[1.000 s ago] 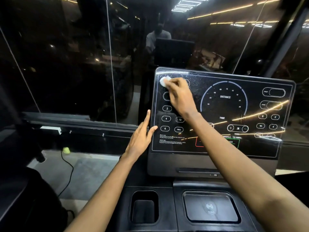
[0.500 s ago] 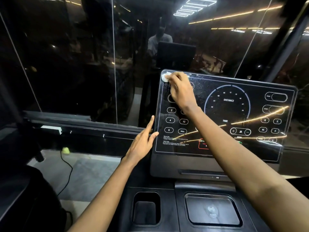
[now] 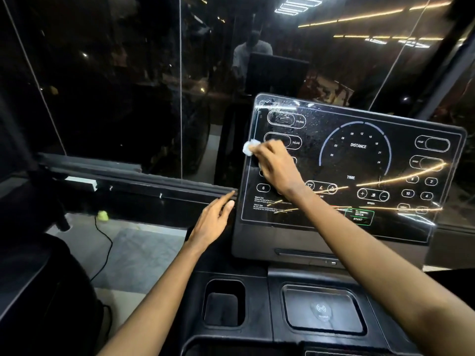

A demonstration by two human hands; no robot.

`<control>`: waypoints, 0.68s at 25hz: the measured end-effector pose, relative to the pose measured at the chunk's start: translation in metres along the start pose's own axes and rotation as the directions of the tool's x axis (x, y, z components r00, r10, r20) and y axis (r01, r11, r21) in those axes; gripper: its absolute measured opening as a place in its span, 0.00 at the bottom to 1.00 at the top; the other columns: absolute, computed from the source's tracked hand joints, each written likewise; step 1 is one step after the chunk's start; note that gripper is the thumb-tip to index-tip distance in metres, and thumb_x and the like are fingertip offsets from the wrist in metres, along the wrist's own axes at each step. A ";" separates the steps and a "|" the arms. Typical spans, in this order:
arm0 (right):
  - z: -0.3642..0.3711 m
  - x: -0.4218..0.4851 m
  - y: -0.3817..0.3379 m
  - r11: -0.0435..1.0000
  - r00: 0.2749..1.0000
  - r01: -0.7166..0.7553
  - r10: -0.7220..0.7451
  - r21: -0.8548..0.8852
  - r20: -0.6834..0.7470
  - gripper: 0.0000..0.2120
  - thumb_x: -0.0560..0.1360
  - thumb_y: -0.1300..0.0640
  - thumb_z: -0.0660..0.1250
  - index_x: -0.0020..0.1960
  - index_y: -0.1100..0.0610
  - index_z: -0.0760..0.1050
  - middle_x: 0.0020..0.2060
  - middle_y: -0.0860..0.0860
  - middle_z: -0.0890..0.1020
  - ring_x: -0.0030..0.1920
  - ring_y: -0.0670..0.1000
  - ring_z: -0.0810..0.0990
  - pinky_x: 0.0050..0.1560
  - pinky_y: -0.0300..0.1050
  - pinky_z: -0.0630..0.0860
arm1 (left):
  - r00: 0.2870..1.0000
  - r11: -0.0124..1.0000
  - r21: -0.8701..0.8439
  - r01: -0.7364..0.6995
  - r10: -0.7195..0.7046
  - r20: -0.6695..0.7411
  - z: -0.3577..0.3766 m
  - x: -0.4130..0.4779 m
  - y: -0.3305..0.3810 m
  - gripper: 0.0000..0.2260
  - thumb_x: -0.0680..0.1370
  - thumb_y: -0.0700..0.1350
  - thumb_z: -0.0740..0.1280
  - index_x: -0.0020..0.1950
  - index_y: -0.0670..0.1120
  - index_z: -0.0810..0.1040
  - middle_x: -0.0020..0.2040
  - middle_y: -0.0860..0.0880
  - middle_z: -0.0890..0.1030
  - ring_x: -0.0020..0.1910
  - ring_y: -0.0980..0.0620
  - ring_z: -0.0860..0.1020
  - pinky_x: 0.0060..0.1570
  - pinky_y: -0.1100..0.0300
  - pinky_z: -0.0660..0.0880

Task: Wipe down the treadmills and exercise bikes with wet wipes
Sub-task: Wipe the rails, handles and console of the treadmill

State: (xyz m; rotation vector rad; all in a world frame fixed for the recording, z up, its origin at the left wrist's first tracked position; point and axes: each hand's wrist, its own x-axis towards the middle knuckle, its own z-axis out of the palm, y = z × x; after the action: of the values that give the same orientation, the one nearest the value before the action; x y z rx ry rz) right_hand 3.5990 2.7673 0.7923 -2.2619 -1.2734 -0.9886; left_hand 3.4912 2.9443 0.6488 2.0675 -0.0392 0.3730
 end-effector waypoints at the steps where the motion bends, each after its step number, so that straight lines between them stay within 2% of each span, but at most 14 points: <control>1: 0.007 -0.021 -0.006 1.000 0.999 0.014 -0.014 0.017 0.032 0.07 0.79 0.66 0.66 0.56 0.64 0.78 0.48 0.58 0.77 0.49 0.57 0.73 0.52 0.48 0.72 | 0.999 1.000 -0.009 0.023 -0.023 -0.023 0.001 0.000 -0.005 0.20 0.82 0.66 0.55 0.74 0.66 0.67 0.68 0.53 0.77 0.59 0.53 0.80 0.61 0.48 0.78; 3: 0.021 -0.058 -0.021 0.998 0.995 0.018 -0.023 0.055 0.095 0.08 0.79 0.67 0.66 0.57 0.64 0.78 0.48 0.58 0.77 0.50 0.57 0.73 0.54 0.47 0.72 | 0.997 0.999 -0.016 0.047 -0.048 -0.055 -0.001 0.000 -0.005 0.19 0.84 0.61 0.56 0.73 0.60 0.72 0.66 0.52 0.78 0.53 0.53 0.82 0.59 0.54 0.79; 4: 0.027 -0.075 -0.027 0.997 0.992 0.008 -0.016 0.071 0.122 0.08 0.79 0.67 0.66 0.57 0.64 0.78 0.48 0.57 0.76 0.50 0.56 0.72 0.56 0.46 0.71 | 0.997 0.998 -0.026 0.050 -0.052 -0.055 -0.004 0.001 -0.002 0.17 0.85 0.57 0.57 0.73 0.57 0.73 0.67 0.51 0.78 0.52 0.53 0.82 0.57 0.63 0.78; 5: 0.032 -0.089 -0.032 0.997 0.990 -0.009 -0.003 0.082 0.144 0.09 0.78 0.68 0.66 0.58 0.63 0.78 0.49 0.56 0.76 0.51 0.56 0.72 0.56 0.46 0.71 | 0.998 0.998 -0.039 0.055 -0.057 -0.041 -0.007 0.001 0.003 0.17 0.86 0.53 0.58 0.73 0.55 0.74 0.68 0.51 0.78 0.53 0.52 0.82 0.53 0.71 0.75; 6: 0.036 -0.102 -0.036 0.996 0.986 -0.029 0.014 0.089 0.167 0.09 0.78 0.67 0.66 0.58 0.62 0.77 0.50 0.56 0.76 0.51 0.56 0.72 0.56 0.45 0.71 | 0.998 0.997 -0.043 0.063 -0.064 -0.020 -0.009 0.003 0.006 0.17 0.86 0.52 0.58 0.74 0.55 0.73 0.70 0.51 0.77 0.56 0.52 0.82 0.52 0.75 0.72; 7: 0.040 -0.115 -0.039 0.994 0.981 -0.048 0.028 0.096 0.194 0.09 0.78 0.67 0.66 0.58 0.62 0.77 0.50 0.55 0.76 0.51 0.56 0.73 0.56 0.46 0.72 | 0.997 0.997 -0.033 0.071 -0.071 0.005 -0.010 0.003 0.010 0.17 0.85 0.53 0.58 0.75 0.57 0.72 0.71 0.53 0.77 0.60 0.52 0.80 0.54 0.75 0.70; 9: 0.047 -0.142 -0.046 0.993 0.968 -0.051 0.022 0.109 0.250 0.09 0.78 0.67 0.67 0.58 0.61 0.77 0.51 0.55 0.76 0.50 0.56 0.74 0.55 0.47 0.74 | 0.997 0.997 -0.005 0.071 -0.071 0.043 -0.011 0.005 0.016 0.18 0.85 0.55 0.58 0.75 0.61 0.70 0.71 0.56 0.76 0.68 0.54 0.75 0.63 0.68 0.68; 11: 0.052 -0.167 -0.054 0.993 0.949 -0.021 -0.017 0.118 0.315 0.11 0.77 0.68 0.68 0.58 0.60 0.77 0.52 0.54 0.76 0.51 0.56 0.74 0.55 0.48 0.75 | 0.995 0.997 0.002 0.076 -0.076 0.060 -0.011 0.007 0.020 0.18 0.85 0.55 0.58 0.76 0.61 0.69 0.71 0.57 0.75 0.72 0.55 0.71 0.66 0.65 0.66; 13: 0.055 -0.186 -0.059 0.992 0.930 -0.007 -0.041 0.128 0.366 0.13 0.76 0.68 0.67 0.60 0.60 0.76 0.53 0.54 0.75 0.52 0.56 0.74 0.55 0.48 0.75 | 0.995 0.997 0.010 0.076 -0.076 0.061 -0.010 0.006 0.023 0.19 0.85 0.57 0.57 0.76 0.61 0.68 0.71 0.54 0.76 0.72 0.53 0.71 0.66 0.64 0.67; 17: 0.058 -0.186 -0.068 0.989 0.905 -0.010 -0.054 0.147 0.422 0.11 0.79 0.63 0.61 0.59 0.61 0.76 0.53 0.56 0.77 0.52 0.58 0.75 0.55 0.49 0.75 | 0.991 0.994 -0.021 0.111 -0.109 0.073 -0.003 0.002 0.020 0.20 0.84 0.62 0.54 0.77 0.64 0.65 0.67 0.51 0.80 0.64 0.45 0.78 0.67 0.48 0.73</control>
State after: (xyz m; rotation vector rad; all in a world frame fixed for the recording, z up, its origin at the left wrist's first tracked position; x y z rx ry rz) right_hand 3.4994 2.7277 0.6163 -2.4294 -1.4883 -0.3925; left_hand 3.4890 2.9373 0.6674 2.0478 0.0266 0.2288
